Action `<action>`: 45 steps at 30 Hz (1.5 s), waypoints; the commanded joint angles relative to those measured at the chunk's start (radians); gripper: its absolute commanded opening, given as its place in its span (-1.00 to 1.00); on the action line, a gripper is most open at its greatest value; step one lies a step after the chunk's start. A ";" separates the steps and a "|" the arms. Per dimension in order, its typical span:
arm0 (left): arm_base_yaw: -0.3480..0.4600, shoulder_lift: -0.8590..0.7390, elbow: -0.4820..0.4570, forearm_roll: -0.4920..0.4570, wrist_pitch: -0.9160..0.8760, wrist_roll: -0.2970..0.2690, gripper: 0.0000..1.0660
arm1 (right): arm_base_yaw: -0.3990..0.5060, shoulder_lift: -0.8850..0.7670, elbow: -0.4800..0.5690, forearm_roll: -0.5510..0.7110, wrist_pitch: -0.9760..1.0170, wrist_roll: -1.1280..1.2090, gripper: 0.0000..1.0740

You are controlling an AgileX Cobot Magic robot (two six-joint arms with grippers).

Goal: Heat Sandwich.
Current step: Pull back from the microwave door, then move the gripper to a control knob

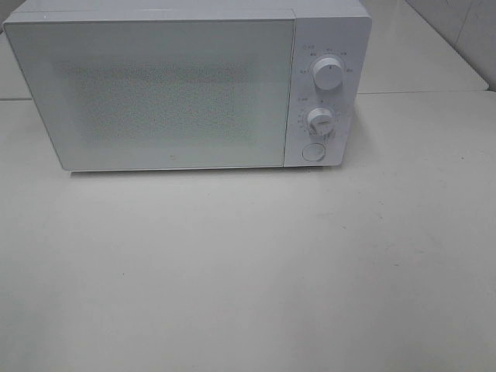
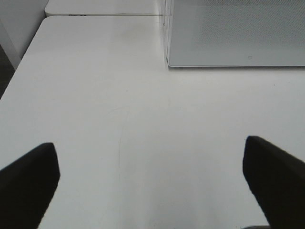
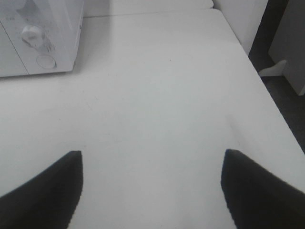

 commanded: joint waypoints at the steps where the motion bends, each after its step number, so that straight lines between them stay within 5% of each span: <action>1: 0.004 -0.028 0.005 -0.002 -0.006 0.001 0.93 | -0.008 -0.015 -0.021 0.001 -0.059 0.009 0.42; 12: 0.004 -0.028 0.005 -0.002 -0.006 0.001 0.93 | -0.008 0.032 -0.021 -0.002 -0.173 0.010 0.42; 45: 0.004 -0.028 0.005 -0.002 -0.006 0.001 0.93 | -0.008 0.755 -0.021 0.001 -0.681 0.020 0.42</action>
